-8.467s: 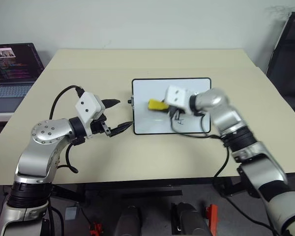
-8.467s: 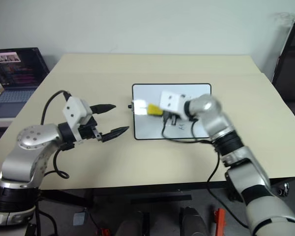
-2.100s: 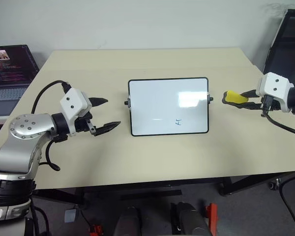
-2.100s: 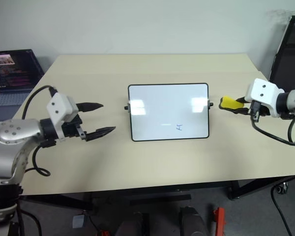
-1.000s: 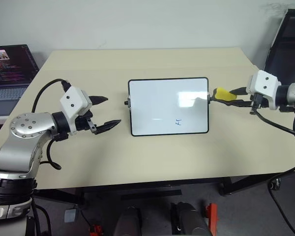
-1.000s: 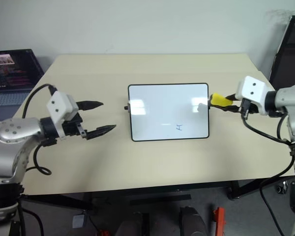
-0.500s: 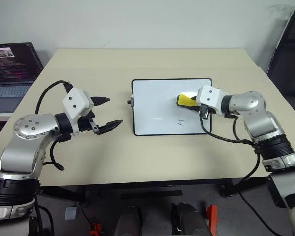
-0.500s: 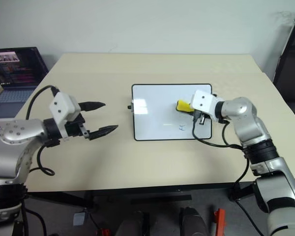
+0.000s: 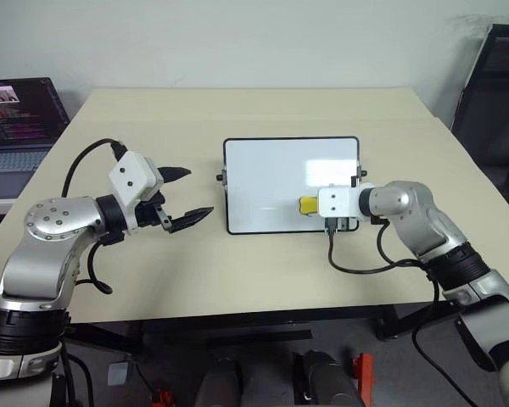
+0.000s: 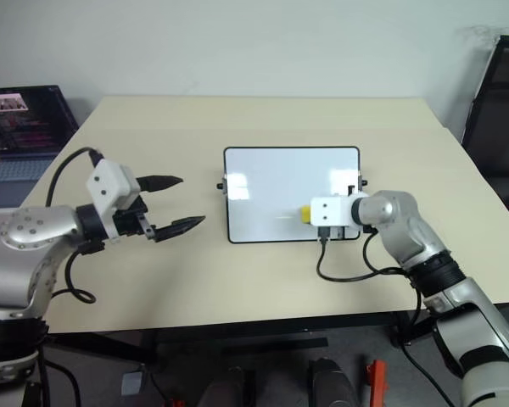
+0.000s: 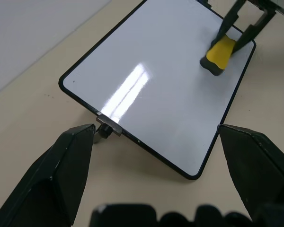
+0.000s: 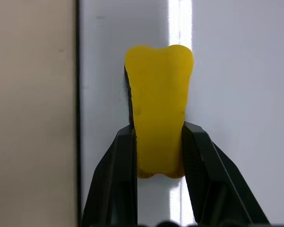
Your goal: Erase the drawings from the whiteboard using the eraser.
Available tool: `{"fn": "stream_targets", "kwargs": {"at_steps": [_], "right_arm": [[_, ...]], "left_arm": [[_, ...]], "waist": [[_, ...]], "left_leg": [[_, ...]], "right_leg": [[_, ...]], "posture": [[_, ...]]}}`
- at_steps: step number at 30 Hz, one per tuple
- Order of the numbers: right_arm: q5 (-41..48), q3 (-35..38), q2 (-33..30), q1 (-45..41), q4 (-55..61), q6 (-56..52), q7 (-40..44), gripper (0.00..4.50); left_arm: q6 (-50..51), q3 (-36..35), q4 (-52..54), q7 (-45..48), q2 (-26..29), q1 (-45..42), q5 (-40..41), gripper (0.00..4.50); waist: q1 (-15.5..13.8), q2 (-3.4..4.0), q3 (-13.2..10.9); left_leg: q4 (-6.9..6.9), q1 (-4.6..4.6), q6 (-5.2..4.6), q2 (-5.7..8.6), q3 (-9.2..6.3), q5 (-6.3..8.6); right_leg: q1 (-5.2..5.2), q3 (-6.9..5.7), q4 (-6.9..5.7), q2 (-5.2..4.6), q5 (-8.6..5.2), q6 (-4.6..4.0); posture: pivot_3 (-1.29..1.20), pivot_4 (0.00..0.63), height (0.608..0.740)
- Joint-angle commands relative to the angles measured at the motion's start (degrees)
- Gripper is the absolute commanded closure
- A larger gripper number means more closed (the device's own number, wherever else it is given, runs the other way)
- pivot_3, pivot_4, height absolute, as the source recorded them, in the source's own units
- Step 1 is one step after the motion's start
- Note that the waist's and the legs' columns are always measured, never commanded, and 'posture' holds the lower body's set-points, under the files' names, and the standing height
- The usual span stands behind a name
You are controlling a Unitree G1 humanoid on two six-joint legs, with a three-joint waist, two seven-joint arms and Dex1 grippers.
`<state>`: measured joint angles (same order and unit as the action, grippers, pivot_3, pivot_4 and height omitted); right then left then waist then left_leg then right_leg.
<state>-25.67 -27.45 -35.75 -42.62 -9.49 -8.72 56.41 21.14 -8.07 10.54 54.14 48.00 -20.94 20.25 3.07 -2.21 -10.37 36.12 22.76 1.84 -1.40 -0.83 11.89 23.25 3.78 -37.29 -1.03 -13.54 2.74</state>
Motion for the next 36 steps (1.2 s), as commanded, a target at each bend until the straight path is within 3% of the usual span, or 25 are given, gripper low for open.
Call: {"fn": "stream_targets", "kwargs": {"at_steps": [1, 9, 16, 18, 22, 27, 31, 36], "right_arm": [[-3.5, -2.4, -0.5, 2.7, 1.4, -3.6, 1.8, 3.54], [-2.7, 0.8, -1.2, 1.2, 1.6, -5.5, 1.6, 3.54], [25.9, 24.2, -1.6, -0.8, 16.9, -19.5, 10.7, 3.54], [30.4, 30.5, -2.6, -2.0, 15.6, -22.4, 9.1, 3.54], [29.7, 40.3, -9.3, -1.8, 1.4, -24.3, -0.5, 3.54], [28.3, 40.8, -13.4, 2.2, -9.0, -28.2, -7.3, 3.54], [25.3, 35.6, -15.6, 8.4, -12.7, -36.2, -9.7, 3.54], [25.2, 34.5, -16.0, 8.6, -16.5, -39.8, -12.6, 3.54]], "left_arm": [[0.0, -0.8, 1.4, -0.6, 0.1, -1.1, 0.5, 0.0], [-0.2, -0.4, 0.6, -0.3, -0.4, -2.5, 0.4, 0.0], [2.2, -1.0, 1.9, 0.7, -1.5, -3.6, 3.8, 0.0], [3.2, -0.3, 2.6, 0.9, -2.4, -4.1, 5.1, 0.0], [3.0, 6.2, 2.5, 0.6, -8.7, -8.1, 5.0, 0.0], [0.0, 13.3, -1.1, 0.8, -16.4, -13.2, 2.4, 0.0], [-5.4, 22.4, -7.2, 0.7, -23.1, -17.2, -4.8, 0.0], [-7.0, 25.8, -10.1, -0.5, -27.8, -18.7, -8.0, 0.0]], "waist": [[0.0, -0.05, 0.0], [0.0, -0.06, 0.0], [-0.3, 0.01, 0.0], [-0.4, 0.01, 0.0], [-1.9, -0.02, 0.0], [-1.8, -0.03, 0.0], [-1.2, 0.06, 0.0], [0.4, 0.42, 0.0]], "left_leg": [[0.01, -0.01, 0.01, -0.01, 0.01, -0.01], [0.05, -0.04, 0.02, -0.05, 0.04, -0.03], [-0.04, 0.21, 0.02, -0.07, -0.05, -0.02], [-0.09, 0.24, 0.01, -0.07, -0.11, 0.0], [-0.09, 0.25, 0.03, -0.01, -0.13, 0.03], [-0.07, 0.24, 0.03, 0.07, 0.03, 0.03], [-0.11, 0.22, 0.02, 0.07, 0.02, 0.03], [-0.1, 0.18, 0.01, 0.07, 0.21, 0.03]], "right_leg": [[0.0, 0.0, 0.0, 0.0, 0.03, -0.03], [0.0, 0.0, 0.0, 0.04, 0.12, -0.11], [0.17, -0.06, 0.06, 0.06, 0.27, 0.22], [0.16, -0.13, 0.13, 0.06, 0.25, 0.18], [0.04, -0.19, 0.32, 0.01, 0.27, 0.14], [0.04, 0.0, 0.33, -0.04, 0.2, -0.13], [0.05, 0.02, 0.29, 0.01, 0.33, 0.09], [0.14, 0.3, 0.23, 0.05, 0.21, 0.4]], "posture": [[0.0, 0.15, 0.74], [0.0, 0.15, 0.74], [0.0, 0.15, 0.74], [0.0, 0.15, 0.74], [0.0, 0.15, 0.74], [0.0, 0.15, 0.74], [0.0, 0.15, 0.74], [0.0, 0.15, 0.74]]}}
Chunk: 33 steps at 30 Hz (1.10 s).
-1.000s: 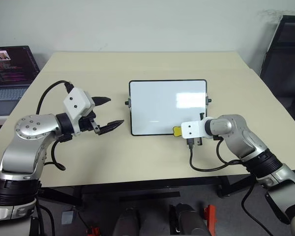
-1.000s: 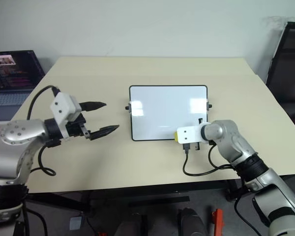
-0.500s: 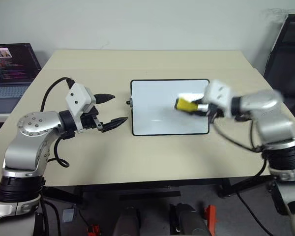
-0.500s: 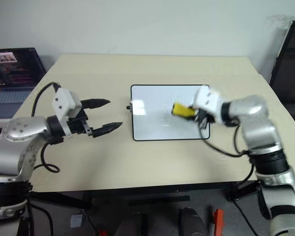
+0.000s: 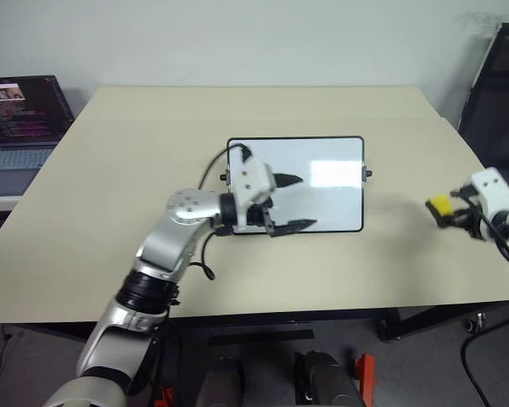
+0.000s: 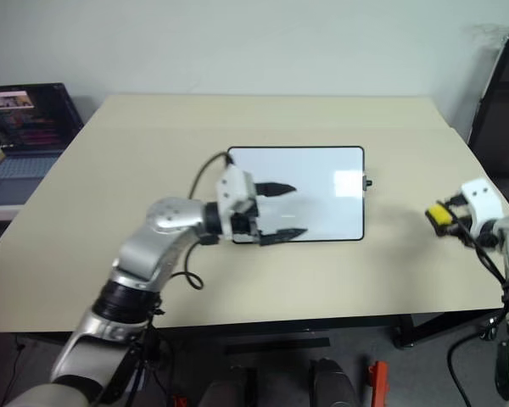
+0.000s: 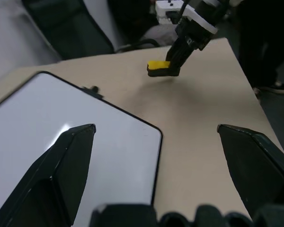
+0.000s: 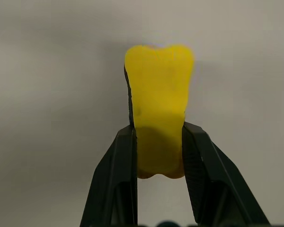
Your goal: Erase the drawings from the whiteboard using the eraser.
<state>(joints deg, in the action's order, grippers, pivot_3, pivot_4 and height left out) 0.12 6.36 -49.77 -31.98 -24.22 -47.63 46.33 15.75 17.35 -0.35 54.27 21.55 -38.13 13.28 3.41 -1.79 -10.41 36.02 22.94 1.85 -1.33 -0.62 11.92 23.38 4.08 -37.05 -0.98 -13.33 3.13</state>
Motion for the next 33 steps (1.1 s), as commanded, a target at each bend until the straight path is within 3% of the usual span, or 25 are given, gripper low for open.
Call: {"fn": "stream_targets", "kwargs": {"at_steps": [1, 6, 16, 19, 24, 29, 33], "right_arm": [[-0.5, 1.2, -1.8, -2.6, -3.2, -0.4, -3.8, 3.54], [0.8, 1.8, -1.7, -4.7, -6.7, -0.1, -5.7, 3.54], [1.6, 1.0, -3.0, -8.8, -9.3, 1.0, -5.8, 0.14], [1.6, 2.2, -3.5, -11.5, -7.1, 2.4, -7.7, 0.04], [6.3, 7.5, 7.1, -14.3, -3.5, 21.6, -14.4, 0.04], [6.7, 9.1, 16.8, -13.7, -14.6, 39.7, -22.1, 0.04], [7.5, 9.5, 21.3, -14.1, -24.1, 49.0, -23.7, 0.04]], "left_arm": [[-1.4, 0.6, 1.3, -0.4, -1.7, -1.2, -1.0, 0.0], [-0.5, 0.2, 3.7, 0.3, -1.2, 0.6, -0.6, 0.0], [0.3, -1.9, 4.5, -0.3, 0.5, 1.2, -0.3, 0.0], [1.0, -5.8, 5.8, -2.0, 1.2, 1.9, 1.6, 0.0], [4.4, -27.0, 6.5, -20.0, -1.4, 1.6, 10.1, 0.0], [3.5, -36.5, -1.8, -39.2, 2.1, 2.0, 0.7, 0.0], [-2.2, -40.0, -7.0, -45.1, 1.6, 5.3, -1.2, 0.0]], "waist": [[0.1, 0.0, 0.0], [0.1, 0.03, 0.0], [-0.1, 0.03, 0.0], [0.0, 0.05, 0.0], [1.0, 0.04, 0.0], [1.2, -0.01, 0.0], [0.2, -0.01, 0.0]], "left_leg": [[0.01, -0.01, 0.0, -0.01, -0.01, 0.0], [0.01, -0.03, 0.0, -0.03, -0.02, 0.0], [0.03, 0.0, 0.0, -0.02, -0.03, 0.0], [0.02, 0.0, 0.0, -0.02, -0.03, 0.0], [0.04, -0.03, 0.0, -0.15, -0.05, 0.0], [0.03, -0.06, 0.0, -0.14, -0.15, 0.0], [0.01, 0.05, 0.0, 0.0, -0.11, 0.0]], "right_leg": [[-0.01, 0.0, -0.01, 0.02, 0.0, 0.0], [-0.01, 0.01, -0.03, 0.07, 0.01, 0.01], [-0.02, 0.01, 0.02, 0.06, 0.03, 0.06], [-0.01, 0.0, 0.01, 0.06, 0.03, 0.06], [-0.01, 0.0, -0.01, 0.18, 0.04, 0.06], [-0.11, -0.04, 0.01, 0.21, 0.06, 0.06], [-0.08, -0.06, 0.11, -0.02, 0.24, -0.14]], "posture": [[0.0, 0.15, 0.74], [0.0, 0.15, 0.74], [0.0, 0.15, 0.74], [0.0, 0.15, 0.74], [0.0, 0.15, 0.74], [0.0, 0.15, 0.74], [0.0, 0.15, 0.74]]}}
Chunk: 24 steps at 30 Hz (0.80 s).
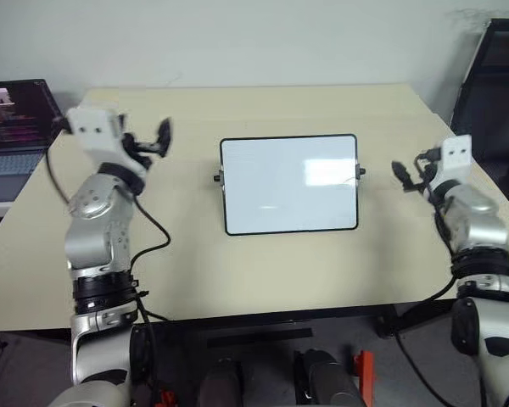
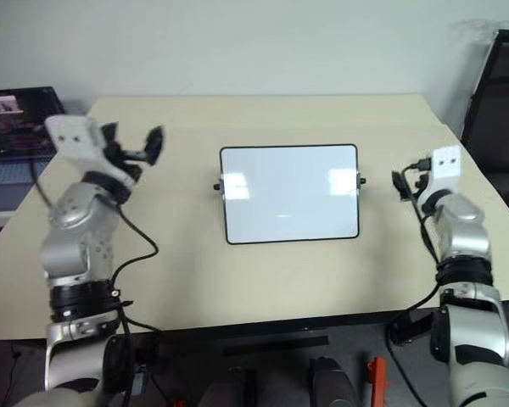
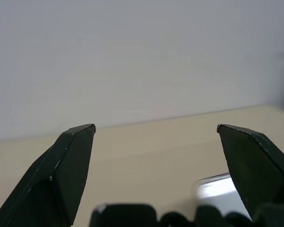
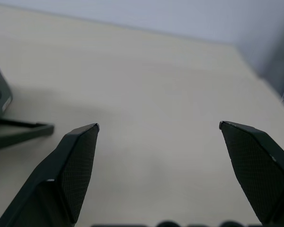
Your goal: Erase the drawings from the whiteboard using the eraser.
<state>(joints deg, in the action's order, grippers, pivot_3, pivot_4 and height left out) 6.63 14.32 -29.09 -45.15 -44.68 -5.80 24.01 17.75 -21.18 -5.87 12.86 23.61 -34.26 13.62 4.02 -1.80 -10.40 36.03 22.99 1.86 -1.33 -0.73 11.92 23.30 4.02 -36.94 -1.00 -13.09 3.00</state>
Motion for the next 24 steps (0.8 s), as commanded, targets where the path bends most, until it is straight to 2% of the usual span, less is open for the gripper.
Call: {"fn": "stream_targets", "kwargs": {"at_steps": [1, 6, 10, 13, 24], "right_arm": [[1.5, 1.7, 1.6, -1.0, -5.5, 9.1, -0.7, 0.04], [3.7, 2.3, 4.9, -0.3, -11.4, 15.0, 1.3, 0.04], [5.0, 3.2, 6.2, 1.0, -14.2, 17.4, 0.9, 0.04], [5.3, 3.4, 6.7, 1.4, -14.3, 18.5, 0.8, 0.04], [5.5, 3.3, 8.6, 0.0, -14.1, 19.3, -1.0, 0.04]], "left_arm": [[-5.8, -1.6, -2.2, -4.5, -1.1, 2.9, -2.1, 0.0], [-14.1, 2.4, -6.4, -8.0, -3.9, 10.3, -8.2, 0.0], [-21.0, 6.7, -12.5, -9.8, -8.1, 11.7, -11.1, 0.0], [-23.2, 7.0, -15.9, -10.0, -9.6, 11.3, -10.3, 0.0], [-31.0, 7.4, -31.0, -9.5, -7.1, 4.2, -10.9, 0.0]], "waist": [[-0.6, -0.01, 0.0], [-1.3, -0.02, 0.0], [-1.7, -0.03, 0.0], [-1.6, -0.03, 0.0], [-0.8, -0.03, 0.0]], "left_leg": [[-0.01, 0.04, 0.0, 0.04, 0.01, 0.0], [-0.02, 0.04, 0.04, 0.04, -0.01, 0.02], [0.0, 0.0, 0.04, 0.05, -0.02, 0.02], [0.01, -0.01, 0.04, 0.06, 0.01, 0.02], [0.0, -0.06, 0.04, 0.02, 0.01, 0.02]], "right_leg": [[0.02, 0.0, 0.03, -0.06, 0.01, 0.03], [0.01, -0.03, 0.03, -0.07, 0.02, 0.03], [-0.02, -0.06, -0.01, -0.07, 0.02, 0.03], [-0.02, -0.03, 0.0, -0.06, 0.03, 0.04], [-0.02, -0.02, -0.04, 0.01, 0.02, 0.05]], "posture": [[0.0, 0.15, 0.74], [0.0, 0.15, 0.74], [0.0, 0.15, 0.74], [0.0, 0.15, 0.74], [0.0, 0.15, 0.74]]}}
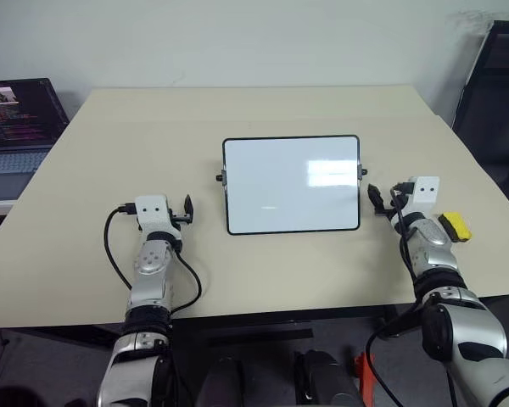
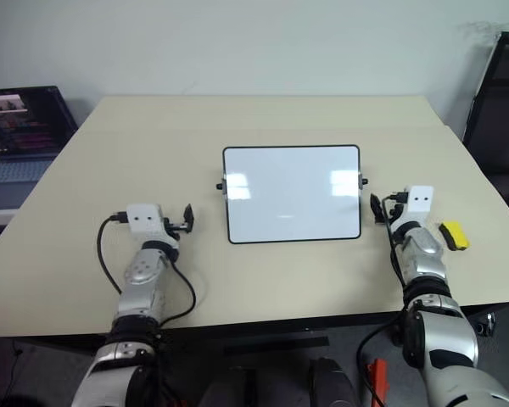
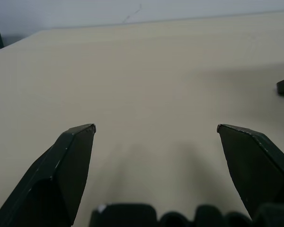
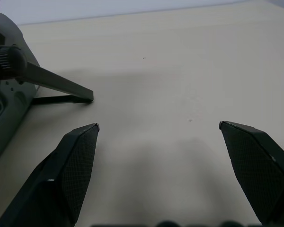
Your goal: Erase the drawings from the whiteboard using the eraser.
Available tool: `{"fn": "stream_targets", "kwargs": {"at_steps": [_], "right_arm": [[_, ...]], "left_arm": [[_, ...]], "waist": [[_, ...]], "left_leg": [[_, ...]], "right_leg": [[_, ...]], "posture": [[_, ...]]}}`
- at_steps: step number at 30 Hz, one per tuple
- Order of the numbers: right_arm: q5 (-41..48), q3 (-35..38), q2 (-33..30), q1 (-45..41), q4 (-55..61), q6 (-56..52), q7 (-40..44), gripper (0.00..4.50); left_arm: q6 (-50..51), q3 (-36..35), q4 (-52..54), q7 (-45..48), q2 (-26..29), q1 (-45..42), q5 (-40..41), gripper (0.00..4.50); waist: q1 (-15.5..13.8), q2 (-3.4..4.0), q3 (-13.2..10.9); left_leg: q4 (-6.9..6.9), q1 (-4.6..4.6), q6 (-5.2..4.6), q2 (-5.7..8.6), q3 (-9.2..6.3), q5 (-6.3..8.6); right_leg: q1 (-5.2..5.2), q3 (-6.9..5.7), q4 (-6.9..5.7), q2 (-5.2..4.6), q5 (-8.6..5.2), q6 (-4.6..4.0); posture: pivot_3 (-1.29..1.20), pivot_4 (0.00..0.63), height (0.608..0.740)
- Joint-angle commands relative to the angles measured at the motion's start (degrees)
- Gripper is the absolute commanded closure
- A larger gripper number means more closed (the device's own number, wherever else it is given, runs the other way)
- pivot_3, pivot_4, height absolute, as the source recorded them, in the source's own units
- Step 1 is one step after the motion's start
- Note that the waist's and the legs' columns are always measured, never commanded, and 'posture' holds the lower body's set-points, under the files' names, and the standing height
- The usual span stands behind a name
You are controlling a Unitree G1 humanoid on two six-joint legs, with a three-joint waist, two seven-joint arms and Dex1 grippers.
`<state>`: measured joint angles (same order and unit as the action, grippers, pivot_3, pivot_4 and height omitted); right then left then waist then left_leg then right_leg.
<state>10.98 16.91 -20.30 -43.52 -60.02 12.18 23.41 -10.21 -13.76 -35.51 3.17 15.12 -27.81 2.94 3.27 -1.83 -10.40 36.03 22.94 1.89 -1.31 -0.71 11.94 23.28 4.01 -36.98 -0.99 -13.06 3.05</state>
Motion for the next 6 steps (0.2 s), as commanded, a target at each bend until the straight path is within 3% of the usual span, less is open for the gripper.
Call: {"fn": "stream_targets", "kwargs": {"at_steps": [1, 6], "right_arm": [[1.1, 0.6, 0.0, -1.5, 1.3, 1.3, -0.2, 0.04], [1.3, 0.9, 0.0, -1.4, 1.0, 0.3, -0.5, 0.04]], "left_arm": [[-3.7, -0.2, -2.2, 0.3, 1.7, -2.6, 0.0, 0.0], [-4.1, -0.9, -1.4, -0.4, 2.3, -1.8, 0.8, 0.0]], "waist": [[0.0, 0.0, 0.0], [0.0, 0.0, 0.0]], "left_leg": [[-0.01, 0.01, 0.0, 0.0, 0.0, 0.0], [-0.03, 0.02, 0.0, -0.01, -0.01, 0.0]], "right_leg": [[0.0, 0.0, 0.0, 0.0, 0.0, 0.0], [0.0, -0.01, 0.02, -0.01, 0.0, -0.01]], "posture": [[0.0, 0.15, 0.74], [0.0, 0.15, 0.74]]}}
